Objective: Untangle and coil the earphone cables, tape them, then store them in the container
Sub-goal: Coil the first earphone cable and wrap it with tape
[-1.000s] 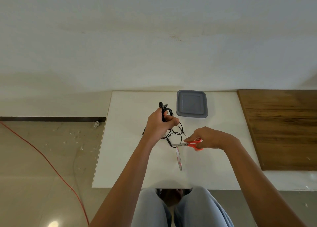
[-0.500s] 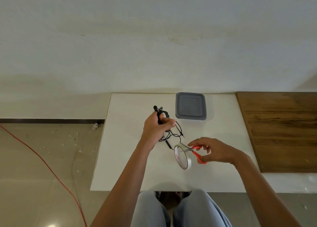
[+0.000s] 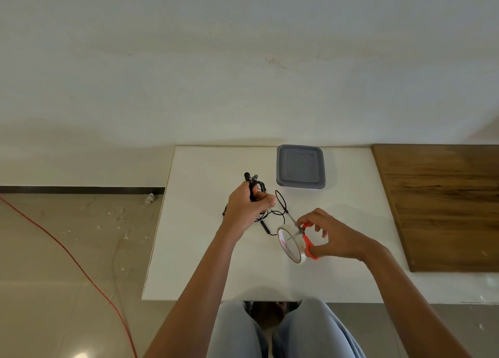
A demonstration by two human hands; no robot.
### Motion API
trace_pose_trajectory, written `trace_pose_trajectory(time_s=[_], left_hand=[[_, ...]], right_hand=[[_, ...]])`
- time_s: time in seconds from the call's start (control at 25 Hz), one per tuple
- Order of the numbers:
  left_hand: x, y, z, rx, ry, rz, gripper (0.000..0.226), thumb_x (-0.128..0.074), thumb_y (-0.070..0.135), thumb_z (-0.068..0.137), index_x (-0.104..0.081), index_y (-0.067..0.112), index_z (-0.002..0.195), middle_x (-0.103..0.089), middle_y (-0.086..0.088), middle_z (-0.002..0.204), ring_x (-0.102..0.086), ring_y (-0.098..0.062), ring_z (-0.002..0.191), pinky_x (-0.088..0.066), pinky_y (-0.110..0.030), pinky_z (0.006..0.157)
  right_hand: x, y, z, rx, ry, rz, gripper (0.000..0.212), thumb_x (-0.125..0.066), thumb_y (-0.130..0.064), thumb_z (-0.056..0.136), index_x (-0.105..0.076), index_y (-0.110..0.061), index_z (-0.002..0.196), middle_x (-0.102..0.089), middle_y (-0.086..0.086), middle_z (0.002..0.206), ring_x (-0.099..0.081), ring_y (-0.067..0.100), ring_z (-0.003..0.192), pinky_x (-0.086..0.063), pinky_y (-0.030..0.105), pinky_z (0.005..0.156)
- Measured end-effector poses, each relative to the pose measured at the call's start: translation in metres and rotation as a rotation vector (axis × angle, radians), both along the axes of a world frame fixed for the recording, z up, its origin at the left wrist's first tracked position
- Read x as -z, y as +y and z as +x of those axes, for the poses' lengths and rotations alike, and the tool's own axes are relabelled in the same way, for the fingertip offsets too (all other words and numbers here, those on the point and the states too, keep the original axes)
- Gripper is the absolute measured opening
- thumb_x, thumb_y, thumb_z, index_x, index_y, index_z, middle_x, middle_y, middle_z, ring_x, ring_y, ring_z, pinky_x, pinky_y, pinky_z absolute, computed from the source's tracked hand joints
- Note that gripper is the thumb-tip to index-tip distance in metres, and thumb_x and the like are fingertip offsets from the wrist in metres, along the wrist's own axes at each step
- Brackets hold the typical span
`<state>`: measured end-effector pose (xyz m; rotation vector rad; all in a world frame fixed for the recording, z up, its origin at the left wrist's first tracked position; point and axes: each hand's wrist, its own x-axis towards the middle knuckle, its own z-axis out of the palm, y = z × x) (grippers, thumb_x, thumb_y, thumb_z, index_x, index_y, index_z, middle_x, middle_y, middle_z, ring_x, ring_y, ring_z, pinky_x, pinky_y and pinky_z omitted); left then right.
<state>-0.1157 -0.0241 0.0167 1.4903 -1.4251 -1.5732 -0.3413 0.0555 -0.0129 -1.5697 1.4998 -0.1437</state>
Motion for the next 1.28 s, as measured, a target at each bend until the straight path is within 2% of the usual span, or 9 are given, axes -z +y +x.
trace_pose_trajectory(time_s=[0.08,0.24,0.56,0.68,0.84,0.96,1.08,1.2,1.28], left_hand=[[0.005,0.003,0.001,0.049,-0.067,-0.013,0.033,-0.072,0.021,0.073,-0.039,0.02,0.074,-0.064,-0.015,0.085,-0.058,-0.015,0.078,-0.044,-0.027,0.068],[0.011,0.011,-0.002,0.163,-0.122,0.024,0.033,-0.07,0.017,0.076,-0.036,0.018,0.073,-0.048,0.004,0.07,-0.044,-0.013,0.066,-0.038,-0.028,0.063],[0.033,0.019,-0.01,0.263,-0.268,-0.034,0.027,-0.067,0.02,0.07,-0.039,0.022,0.071,-0.068,-0.018,0.085,-0.052,-0.016,0.066,-0.044,-0.036,0.061],[0.033,0.018,-0.011,0.259,-0.29,-0.056,0.028,-0.067,0.016,0.072,-0.039,0.021,0.07,-0.06,-0.009,0.072,-0.048,-0.015,0.063,-0.041,-0.033,0.058],[0.033,0.019,-0.011,0.268,-0.345,-0.099,0.031,-0.066,0.008,0.073,-0.038,0.019,0.066,-0.047,0.005,0.064,-0.037,-0.01,0.056,-0.03,-0.02,0.051],[0.039,0.025,-0.009,0.244,-0.365,-0.073,0.03,-0.065,0.007,0.073,-0.038,0.017,0.066,-0.04,0.007,0.062,-0.031,-0.01,0.054,-0.025,-0.02,0.049],[0.043,0.027,-0.004,0.21,-0.351,-0.052,0.025,-0.065,0.007,0.073,-0.04,0.014,0.069,-0.041,0.005,0.065,-0.031,-0.012,0.057,-0.026,-0.021,0.049],[0.037,0.022,0.002,0.146,-0.251,-0.008,0.03,-0.069,0.012,0.072,-0.04,0.015,0.071,-0.049,0.001,0.069,-0.039,-0.014,0.06,-0.033,-0.026,0.055],[0.028,0.019,0.007,0.081,-0.147,0.007,0.034,-0.071,0.016,0.069,-0.037,0.017,0.071,-0.059,-0.012,0.074,-0.047,-0.014,0.063,-0.037,-0.029,0.059]], right_hand=[[0.002,0.001,0.0,0.006,0.007,-0.008,0.056,-0.078,-0.032,0.072,-0.047,-0.037,0.119,-0.045,-0.015,0.118,-0.049,0.011,0.101,-0.045,0.014,0.077],[0.003,0.003,0.002,0.018,0.025,-0.064,0.055,-0.079,-0.033,0.071,-0.047,-0.04,0.115,-0.042,-0.023,0.113,-0.051,0.011,0.098,-0.046,0.012,0.075],[0.005,0.009,0.006,0.032,-0.008,-0.135,0.051,-0.079,-0.033,0.068,-0.047,-0.044,0.106,-0.04,-0.03,0.11,-0.051,0.011,0.097,-0.048,0.012,0.074],[0.006,0.012,0.004,0.09,-0.007,-0.178,0.052,-0.081,-0.03,0.068,-0.046,-0.045,0.103,-0.04,-0.029,0.11,-0.051,0.009,0.097,-0.046,0.008,0.072],[0.008,0.013,0.001,0.174,0.039,-0.224,0.056,-0.085,-0.027,0.067,-0.049,-0.033,0.109,-0.042,-0.023,0.109,-0.05,0.006,0.094,-0.042,0.006,0.069],[0.017,0.012,0.002,0.195,0.077,-0.217,0.056,-0.085,-0.028,0.067,-0.048,-0.032,0.11,-0.042,-0.02,0.109,-0.05,0.007,0.093,-0.038,0.005,0.072],[0.029,0.015,0.003,0.25,0.11,-0.248,0.057,-0.085,-0.03,0.065,-0.05,-0.032,0.11,-0.045,-0.016,0.11,-0.049,0.011,0.101,-0.04,0.013,0.08],[0.03,0.015,-0.005,0.457,0.303,-0.386,0.067,-0.088,-0.03,0.062,-0.054,-0.016,0.118,-0.056,0.0,0.113,-0.05,0.024,0.104,-0.044,0.029,0.082],[0.027,0.011,-0.014,0.643,0.443,-0.33,0.073,-0.089,-0.027,0.062,-0.05,-0.006,0.12,-0.061,0.012,0.113,-0.054,0.031,0.102,-0.047,0.036,0.078]])
